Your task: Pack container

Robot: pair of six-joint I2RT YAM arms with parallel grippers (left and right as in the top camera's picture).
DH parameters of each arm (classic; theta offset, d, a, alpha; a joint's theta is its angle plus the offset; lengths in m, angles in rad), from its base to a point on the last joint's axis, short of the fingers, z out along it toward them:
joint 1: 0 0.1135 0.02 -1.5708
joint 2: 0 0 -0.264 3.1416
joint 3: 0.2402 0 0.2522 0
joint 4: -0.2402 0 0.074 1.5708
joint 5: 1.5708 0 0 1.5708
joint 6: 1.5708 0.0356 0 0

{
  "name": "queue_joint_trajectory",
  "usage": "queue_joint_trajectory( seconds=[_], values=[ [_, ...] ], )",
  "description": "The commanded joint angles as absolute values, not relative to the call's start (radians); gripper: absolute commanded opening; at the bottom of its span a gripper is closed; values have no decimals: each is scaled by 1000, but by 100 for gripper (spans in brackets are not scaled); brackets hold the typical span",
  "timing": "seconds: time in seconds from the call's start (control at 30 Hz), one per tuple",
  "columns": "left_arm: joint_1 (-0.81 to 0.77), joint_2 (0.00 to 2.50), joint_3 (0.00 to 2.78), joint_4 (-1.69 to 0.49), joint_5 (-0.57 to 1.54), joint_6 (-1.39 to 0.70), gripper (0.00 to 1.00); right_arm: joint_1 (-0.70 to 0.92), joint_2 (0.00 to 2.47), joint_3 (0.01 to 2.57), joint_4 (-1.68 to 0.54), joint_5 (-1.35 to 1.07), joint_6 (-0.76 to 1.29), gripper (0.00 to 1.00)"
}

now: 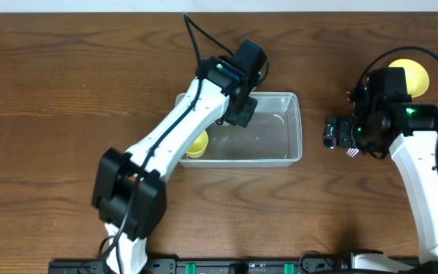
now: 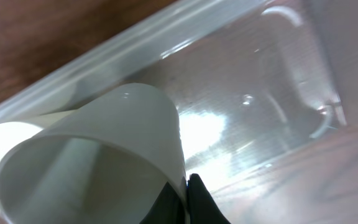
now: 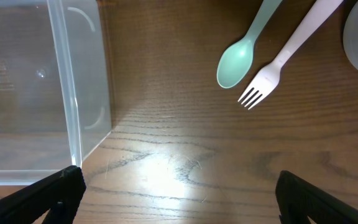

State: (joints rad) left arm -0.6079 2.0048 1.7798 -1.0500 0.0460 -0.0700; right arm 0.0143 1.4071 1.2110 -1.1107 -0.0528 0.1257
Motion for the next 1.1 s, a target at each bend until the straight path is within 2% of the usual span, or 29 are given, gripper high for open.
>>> queue_joint_trajectory(
  seconds=[0.0,0.13,0.17,0.23,0.33,0.47,0.77,0.93,1.07],
  values=[
    [-591,2074,1781,-1055,41,-52,6,7,1411,1229,-1115,-49,123,99],
    [-580,2121,1781,-1053,41,-52,7,7,1411,1229,-1115,-49,123,99],
    [-577,2125,1781,-1052,41,-52,11,7,1411,1229,-1116,-49,123,99],
    [-572,2127,1781,-1050,41,-43,38,7,1411,1229,-1116,-49,123,99],
    [-572,2117,1782,-1051,41,-22,67,7,1411,1229,-1118,-49,123,99],
    [-574,2086,1827,-1082,11,-11,82,7,1411,1229,-1118,-49,123,99],
    [-519,1909,1995,-1159,-96,-12,92,7,1410,1229,-1113,-49,123,99],
    [-374,1761,1995,-1197,-94,-119,94,-10,1410,1274,-1100,35,147,99],
    [-225,1668,1993,-1247,-75,-205,94,-108,1419,1383,-1112,79,166,99]
  ],
)
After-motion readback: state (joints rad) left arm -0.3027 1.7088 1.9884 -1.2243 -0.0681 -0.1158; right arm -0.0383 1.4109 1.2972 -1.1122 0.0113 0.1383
